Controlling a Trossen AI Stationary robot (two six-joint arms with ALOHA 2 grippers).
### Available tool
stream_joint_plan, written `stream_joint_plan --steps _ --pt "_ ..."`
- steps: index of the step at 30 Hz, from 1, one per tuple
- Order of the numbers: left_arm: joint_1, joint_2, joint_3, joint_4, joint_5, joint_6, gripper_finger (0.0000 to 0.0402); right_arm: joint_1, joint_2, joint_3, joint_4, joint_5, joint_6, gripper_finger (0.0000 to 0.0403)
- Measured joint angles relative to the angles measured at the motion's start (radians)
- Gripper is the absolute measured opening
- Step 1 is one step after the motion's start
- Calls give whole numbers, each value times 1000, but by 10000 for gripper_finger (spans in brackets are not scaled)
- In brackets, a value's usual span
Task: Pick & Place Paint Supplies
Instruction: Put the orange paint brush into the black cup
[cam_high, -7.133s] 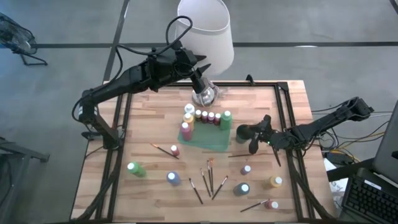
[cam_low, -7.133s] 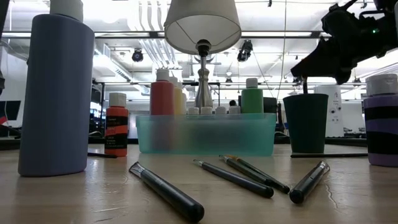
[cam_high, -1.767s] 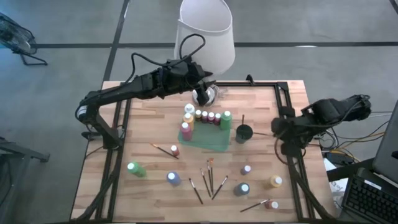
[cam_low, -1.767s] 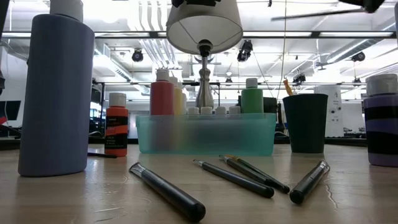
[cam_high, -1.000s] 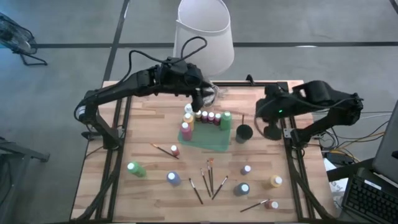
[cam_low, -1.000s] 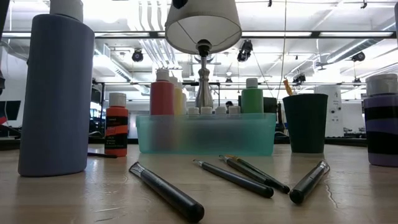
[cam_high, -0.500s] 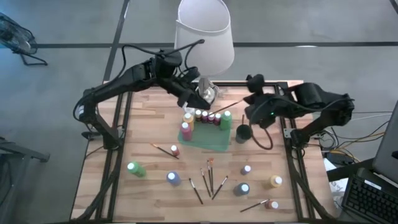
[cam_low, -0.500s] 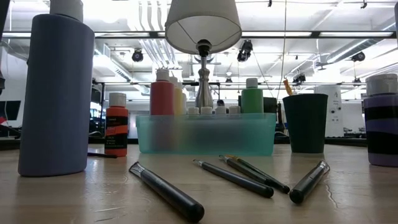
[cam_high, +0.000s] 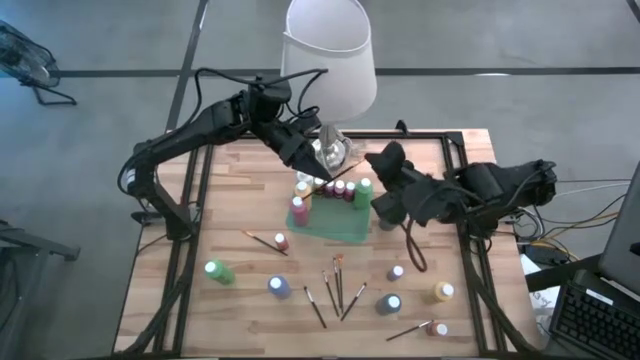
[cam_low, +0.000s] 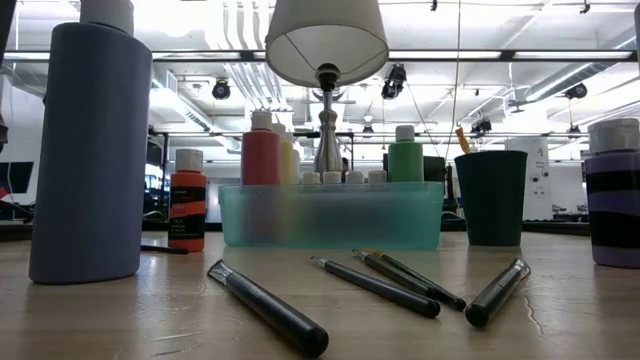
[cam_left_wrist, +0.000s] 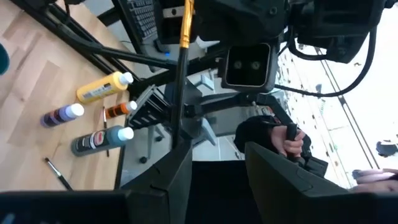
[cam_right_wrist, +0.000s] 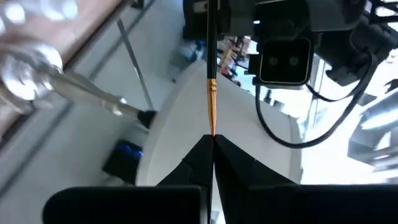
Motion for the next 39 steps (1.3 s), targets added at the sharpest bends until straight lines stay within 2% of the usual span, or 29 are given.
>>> stream_joint_plan --steps 10,16,23,29,33,39 --pt "0 0 -1 -1 52 -2 154 7 7 0 67 24 -100 8" --pt "5 0 -1 -1 80 9 154 41 1 0 115 3 -144 8" --pt "8 0 -3 -2 93 32 154 66 -5 0 145 7 -148 8" --pt "9 9 -3 5 75 57 154 63 -5 0 207 -56 -149 8" --pt "9 28 -3 71 76 50 154 52 3 0 255 -96 -154 8" --pt "9 51 -3 163 163 -13 154 30 7 0 254 -119 -155 8"
